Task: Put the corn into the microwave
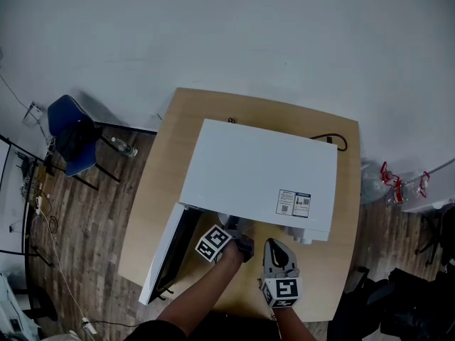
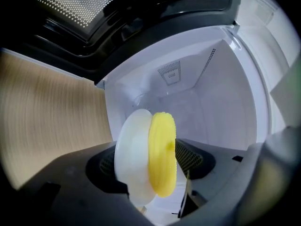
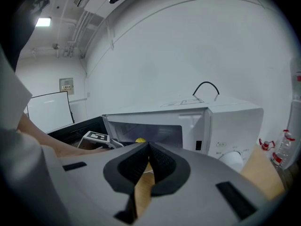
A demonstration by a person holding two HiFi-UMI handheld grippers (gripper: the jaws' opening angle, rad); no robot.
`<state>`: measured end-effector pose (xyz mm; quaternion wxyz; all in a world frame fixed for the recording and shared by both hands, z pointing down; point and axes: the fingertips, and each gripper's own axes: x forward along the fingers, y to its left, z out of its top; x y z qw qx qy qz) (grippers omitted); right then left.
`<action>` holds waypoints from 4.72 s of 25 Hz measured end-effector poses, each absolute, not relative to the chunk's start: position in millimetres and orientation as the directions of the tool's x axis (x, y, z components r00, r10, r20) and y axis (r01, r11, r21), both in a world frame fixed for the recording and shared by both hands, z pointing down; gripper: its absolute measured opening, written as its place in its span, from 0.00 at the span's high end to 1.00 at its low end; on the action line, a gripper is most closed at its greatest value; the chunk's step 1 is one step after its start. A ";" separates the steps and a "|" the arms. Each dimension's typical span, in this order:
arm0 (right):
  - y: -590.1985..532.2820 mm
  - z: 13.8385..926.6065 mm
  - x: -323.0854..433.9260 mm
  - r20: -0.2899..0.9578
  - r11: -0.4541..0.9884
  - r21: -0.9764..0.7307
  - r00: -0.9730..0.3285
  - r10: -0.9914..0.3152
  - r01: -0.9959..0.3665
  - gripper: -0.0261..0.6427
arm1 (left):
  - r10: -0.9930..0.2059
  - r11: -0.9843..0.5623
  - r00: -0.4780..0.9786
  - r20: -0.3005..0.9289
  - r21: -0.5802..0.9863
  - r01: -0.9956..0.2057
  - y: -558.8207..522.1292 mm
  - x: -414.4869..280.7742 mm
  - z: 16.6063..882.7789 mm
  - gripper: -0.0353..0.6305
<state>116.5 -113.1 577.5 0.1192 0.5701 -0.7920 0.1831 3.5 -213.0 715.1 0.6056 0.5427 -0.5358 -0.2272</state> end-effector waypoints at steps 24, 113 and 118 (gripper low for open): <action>-108.1 596.4 115.1 0.438 0.295 -0.177 -0.344 -0.831 -0.939 0.87 | -0.821 0.177 0.530 0.212 0.977 -0.117 -197.1 21.5 700.7 0.51; -94.1 598.3 118.7 0.433 0.292 -0.191 -0.347 -0.832 -0.937 0.87 | -0.855 0.164 0.299 0.425 0.766 -0.621 -251.0 -0.9 706.9 0.74; -95.5 596.9 118.8 0.433 0.294 -0.190 -0.349 -0.831 -0.937 0.87 | -0.855 0.112 0.276 0.438 0.677 -0.727 -250.7 -2.7 706.5 0.73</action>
